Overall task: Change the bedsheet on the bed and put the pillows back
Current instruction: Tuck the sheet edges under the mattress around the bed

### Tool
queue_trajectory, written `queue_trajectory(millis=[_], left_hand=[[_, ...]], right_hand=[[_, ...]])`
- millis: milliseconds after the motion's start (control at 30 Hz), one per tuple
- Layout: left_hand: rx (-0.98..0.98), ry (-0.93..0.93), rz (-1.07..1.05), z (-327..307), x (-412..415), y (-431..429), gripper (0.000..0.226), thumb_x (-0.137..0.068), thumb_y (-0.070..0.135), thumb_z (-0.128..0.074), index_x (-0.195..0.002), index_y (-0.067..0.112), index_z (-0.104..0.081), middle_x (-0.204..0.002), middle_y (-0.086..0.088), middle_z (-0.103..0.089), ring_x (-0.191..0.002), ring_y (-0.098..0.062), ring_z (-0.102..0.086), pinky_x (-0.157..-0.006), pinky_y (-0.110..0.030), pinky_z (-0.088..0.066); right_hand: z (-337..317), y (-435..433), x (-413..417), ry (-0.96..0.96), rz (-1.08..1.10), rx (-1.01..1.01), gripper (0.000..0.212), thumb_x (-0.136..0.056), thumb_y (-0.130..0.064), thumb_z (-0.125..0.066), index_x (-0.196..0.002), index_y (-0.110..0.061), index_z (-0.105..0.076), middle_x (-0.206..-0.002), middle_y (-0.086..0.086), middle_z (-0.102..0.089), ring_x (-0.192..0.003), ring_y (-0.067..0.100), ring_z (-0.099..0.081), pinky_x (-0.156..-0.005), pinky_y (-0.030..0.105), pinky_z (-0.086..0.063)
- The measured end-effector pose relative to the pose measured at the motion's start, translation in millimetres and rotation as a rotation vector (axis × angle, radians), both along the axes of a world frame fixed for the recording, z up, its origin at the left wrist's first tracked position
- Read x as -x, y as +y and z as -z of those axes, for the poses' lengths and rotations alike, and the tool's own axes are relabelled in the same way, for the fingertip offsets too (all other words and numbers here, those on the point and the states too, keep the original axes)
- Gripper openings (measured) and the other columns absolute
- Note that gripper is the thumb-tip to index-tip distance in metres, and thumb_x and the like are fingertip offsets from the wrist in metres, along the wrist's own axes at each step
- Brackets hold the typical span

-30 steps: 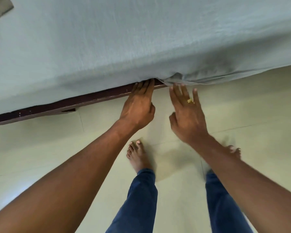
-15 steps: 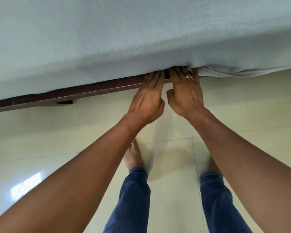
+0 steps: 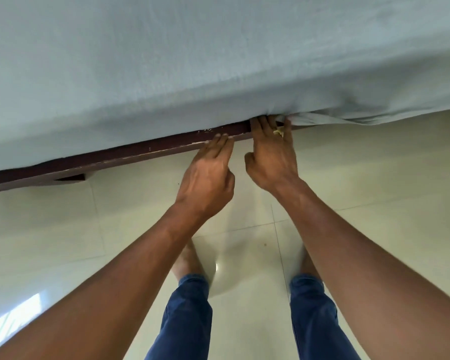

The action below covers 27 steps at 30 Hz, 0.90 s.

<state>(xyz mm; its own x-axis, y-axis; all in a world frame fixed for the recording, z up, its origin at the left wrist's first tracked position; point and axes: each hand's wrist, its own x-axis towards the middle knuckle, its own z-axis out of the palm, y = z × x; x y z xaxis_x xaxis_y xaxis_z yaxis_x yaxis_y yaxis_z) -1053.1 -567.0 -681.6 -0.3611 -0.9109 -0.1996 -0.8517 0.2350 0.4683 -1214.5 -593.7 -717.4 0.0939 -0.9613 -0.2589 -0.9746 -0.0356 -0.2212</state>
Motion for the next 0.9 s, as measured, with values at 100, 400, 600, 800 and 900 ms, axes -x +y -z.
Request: queue_trajectory(millis=[100,400,600,800,900], left_hand=[[-0.031,-0.018,0.073,12,24,-35,0.063,-0.088,0.009,-0.056,-0.148,-0.001,-0.042,-0.148,-0.021,-0.05,-0.139,-0.035,-0.045,-0.119,-0.04,-0.034],[-0.078,-0.121,0.093,14,61,-25,0.076,-0.092,0.018,-0.055,-0.158,0.001,-0.021,-0.164,-0.02,-0.023,-0.154,-0.032,-0.018,-0.128,-0.042,-0.014],[-0.034,0.02,0.136,3,61,3,0.07,-0.089,0.003,-0.054,-0.155,-0.001,-0.032,-0.16,-0.021,-0.033,-0.152,-0.03,-0.026,-0.127,-0.04,-0.019],[-0.148,-0.115,0.059,24,123,-78,0.057,-0.09,0.024,-0.055,-0.143,0.007,-0.044,-0.138,-0.016,-0.057,-0.123,-0.037,-0.056,-0.098,-0.042,-0.046],[-0.122,-0.151,0.115,21,125,-62,0.077,-0.091,0.029,-0.058,-0.157,0.004,-0.024,-0.16,-0.016,-0.032,-0.149,-0.032,-0.029,-0.124,-0.04,-0.021]], right_hand=[[-23,30,19,-0.072,-0.017,0.064,0.077,-0.085,-0.016,-0.051,-0.158,-0.004,-0.03,-0.165,0.013,-0.03,-0.156,0.025,-0.02,-0.127,0.053,-0.012],[-9,-28,56,0.03,0.112,0.028,0.046,-0.085,-0.021,-0.052,-0.128,-0.013,-0.064,-0.127,0.013,-0.069,-0.122,0.035,-0.06,-0.116,0.054,-0.033],[-2,0,68,0.037,-0.023,0.004,0.08,-0.083,-0.02,-0.06,-0.156,-0.005,-0.032,-0.161,0.013,-0.036,-0.153,0.028,-0.027,-0.127,0.055,-0.012],[-31,55,88,-0.058,0.008,0.077,0.075,-0.085,-0.021,-0.036,-0.157,-0.001,-0.031,-0.165,0.015,-0.03,-0.156,0.027,-0.021,-0.127,0.052,-0.016],[-17,6,109,0.043,0.088,0.08,0.071,-0.081,-0.026,-0.038,-0.148,-0.003,-0.046,-0.152,0.017,-0.049,-0.145,0.032,-0.041,-0.123,0.054,-0.024]])
